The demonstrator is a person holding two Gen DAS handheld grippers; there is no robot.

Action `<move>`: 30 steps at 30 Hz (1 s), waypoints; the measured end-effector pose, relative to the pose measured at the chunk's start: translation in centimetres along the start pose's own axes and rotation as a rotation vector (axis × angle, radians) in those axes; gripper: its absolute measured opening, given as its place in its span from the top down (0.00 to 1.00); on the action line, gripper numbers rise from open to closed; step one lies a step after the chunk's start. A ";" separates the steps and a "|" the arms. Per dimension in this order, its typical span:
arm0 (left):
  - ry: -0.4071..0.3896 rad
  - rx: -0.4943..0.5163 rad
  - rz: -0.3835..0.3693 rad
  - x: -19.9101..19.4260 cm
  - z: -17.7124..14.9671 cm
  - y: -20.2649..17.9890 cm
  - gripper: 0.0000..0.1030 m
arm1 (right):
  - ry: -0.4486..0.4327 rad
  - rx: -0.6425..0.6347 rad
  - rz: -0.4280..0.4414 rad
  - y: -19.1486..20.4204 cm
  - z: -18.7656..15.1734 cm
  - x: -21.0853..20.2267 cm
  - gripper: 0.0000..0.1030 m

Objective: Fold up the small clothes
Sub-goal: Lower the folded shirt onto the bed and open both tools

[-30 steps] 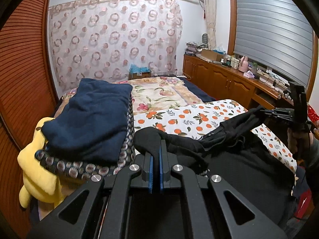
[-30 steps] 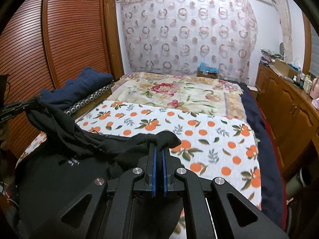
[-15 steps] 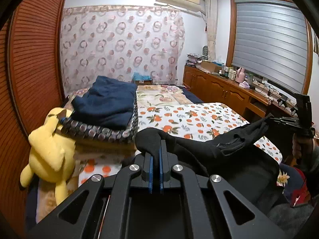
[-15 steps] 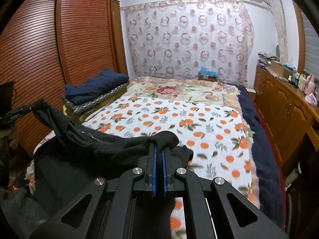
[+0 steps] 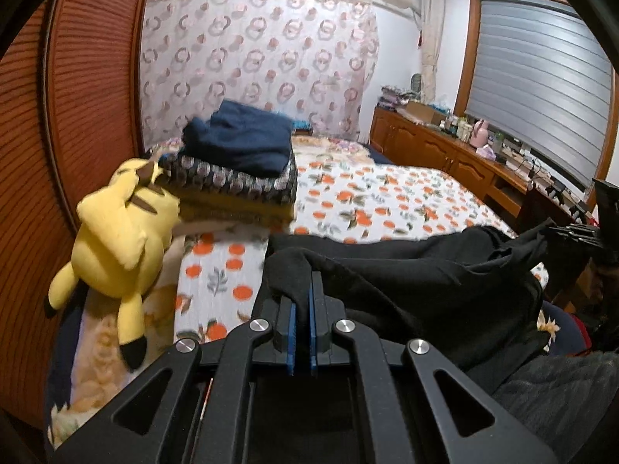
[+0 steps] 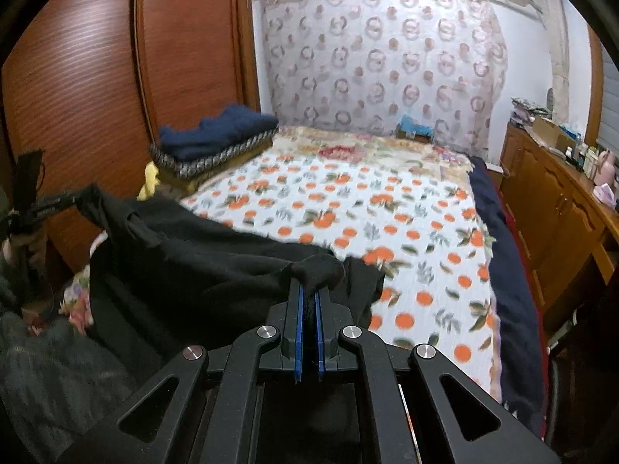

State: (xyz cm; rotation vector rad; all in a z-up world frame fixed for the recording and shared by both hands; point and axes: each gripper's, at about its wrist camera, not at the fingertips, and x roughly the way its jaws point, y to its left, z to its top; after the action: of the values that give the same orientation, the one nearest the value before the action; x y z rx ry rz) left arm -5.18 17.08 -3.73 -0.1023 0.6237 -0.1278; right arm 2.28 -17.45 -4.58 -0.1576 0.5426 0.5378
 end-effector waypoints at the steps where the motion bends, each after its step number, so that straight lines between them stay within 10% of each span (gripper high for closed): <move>1: 0.020 -0.004 0.001 0.7 -0.5 0.1 0.95 | 0.020 -0.007 -0.005 0.2 -0.4 0.3 0.95; 8: 0.079 0.017 0.027 2.4 -2.2 0.0 0.90 | 0.093 0.021 -0.022 -0.2 -1.0 2.3 0.95; 16: 0.055 0.021 0.028 2.0 -1.5 0.0 0.19 | 0.101 0.022 -0.022 0.1 -0.6 2.5 0.95; 30: 0.010 0.053 0.052 3.9 3.1 0.1 0.17 | 0.009 0.009 -0.040 -0.8 2.0 1.6 0.44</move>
State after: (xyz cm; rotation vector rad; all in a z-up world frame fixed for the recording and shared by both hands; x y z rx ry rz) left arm -0.22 16.72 -3.48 -0.0343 0.6324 -0.0945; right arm 4.76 -16.86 -3.77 -0.1624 0.5495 0.4962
